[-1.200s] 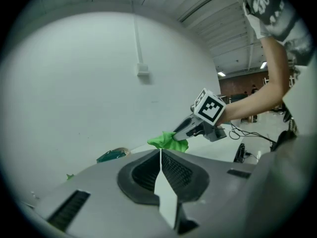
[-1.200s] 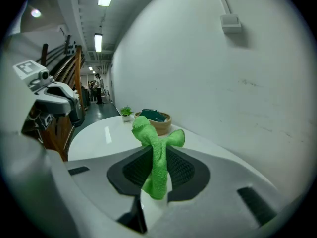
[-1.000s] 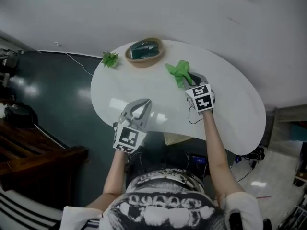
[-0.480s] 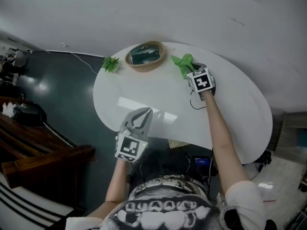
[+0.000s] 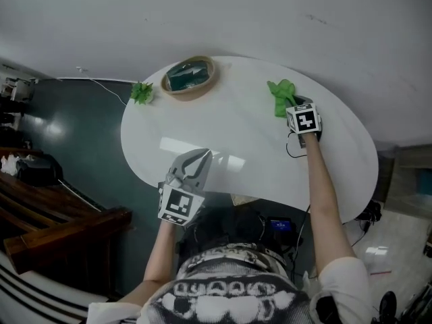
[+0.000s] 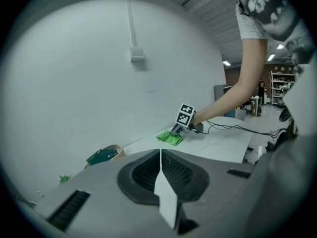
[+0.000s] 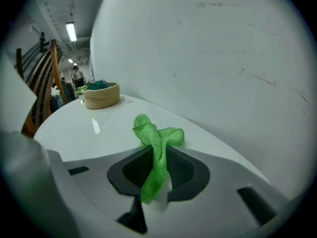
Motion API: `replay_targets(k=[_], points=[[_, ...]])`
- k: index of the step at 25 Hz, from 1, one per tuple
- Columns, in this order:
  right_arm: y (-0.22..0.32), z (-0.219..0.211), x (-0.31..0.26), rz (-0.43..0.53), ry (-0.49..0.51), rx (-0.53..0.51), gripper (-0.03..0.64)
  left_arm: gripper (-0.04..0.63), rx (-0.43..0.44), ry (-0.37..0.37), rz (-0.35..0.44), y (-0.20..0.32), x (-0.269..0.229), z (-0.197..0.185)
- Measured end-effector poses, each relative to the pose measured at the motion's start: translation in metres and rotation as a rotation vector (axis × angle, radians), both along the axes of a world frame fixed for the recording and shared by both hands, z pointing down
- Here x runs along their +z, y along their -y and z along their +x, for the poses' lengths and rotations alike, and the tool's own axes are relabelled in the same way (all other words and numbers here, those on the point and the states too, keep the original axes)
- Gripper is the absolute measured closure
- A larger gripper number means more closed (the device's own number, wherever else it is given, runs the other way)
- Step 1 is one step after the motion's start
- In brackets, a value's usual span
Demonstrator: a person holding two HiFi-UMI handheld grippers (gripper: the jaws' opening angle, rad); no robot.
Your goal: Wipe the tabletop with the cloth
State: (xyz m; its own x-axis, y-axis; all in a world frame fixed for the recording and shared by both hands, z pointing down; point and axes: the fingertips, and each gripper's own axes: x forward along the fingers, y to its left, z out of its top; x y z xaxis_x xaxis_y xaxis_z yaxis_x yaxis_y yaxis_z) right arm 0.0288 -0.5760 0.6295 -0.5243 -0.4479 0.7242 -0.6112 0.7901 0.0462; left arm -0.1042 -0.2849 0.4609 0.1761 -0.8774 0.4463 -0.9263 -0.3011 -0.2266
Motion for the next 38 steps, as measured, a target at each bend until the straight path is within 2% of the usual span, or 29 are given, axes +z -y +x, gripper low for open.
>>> replay_targets(k=[15,20,24,27,31,35,38], points=[[0.002,0.274,0.002,0.012,-0.143,0.351,0.534,0.586,0.207,-0.023,0.008,0.037,0.004,0.085],[-0.008,0.342,0.004,0.007,-0.183,0.446,0.534,0.586,0.237,-0.015,0.005,0.040,0.006,0.094],[-0.017,0.376,0.003,0.005,-0.221,0.505,0.534,0.587,0.248,-0.022,0.005,0.038,0.007,0.097],[-0.021,0.375,-0.003,0.010,-0.222,0.518,0.534,0.586,0.243,-0.011,-0.003,0.033,0.007,0.090],[-0.028,0.336,-0.025,0.046,-0.187,0.453,0.534,0.586,0.241,-0.032,0.018,0.022,0.005,0.080],[-0.041,0.264,-0.053,0.086,-0.128,0.350,0.534,0.586,0.230,-0.033,0.028,0.004,-0.001,0.059],[-0.057,0.186,-0.072,0.112,-0.075,0.245,0.534,0.586,0.217,-0.037,0.041,-0.012,-0.006,0.034]])
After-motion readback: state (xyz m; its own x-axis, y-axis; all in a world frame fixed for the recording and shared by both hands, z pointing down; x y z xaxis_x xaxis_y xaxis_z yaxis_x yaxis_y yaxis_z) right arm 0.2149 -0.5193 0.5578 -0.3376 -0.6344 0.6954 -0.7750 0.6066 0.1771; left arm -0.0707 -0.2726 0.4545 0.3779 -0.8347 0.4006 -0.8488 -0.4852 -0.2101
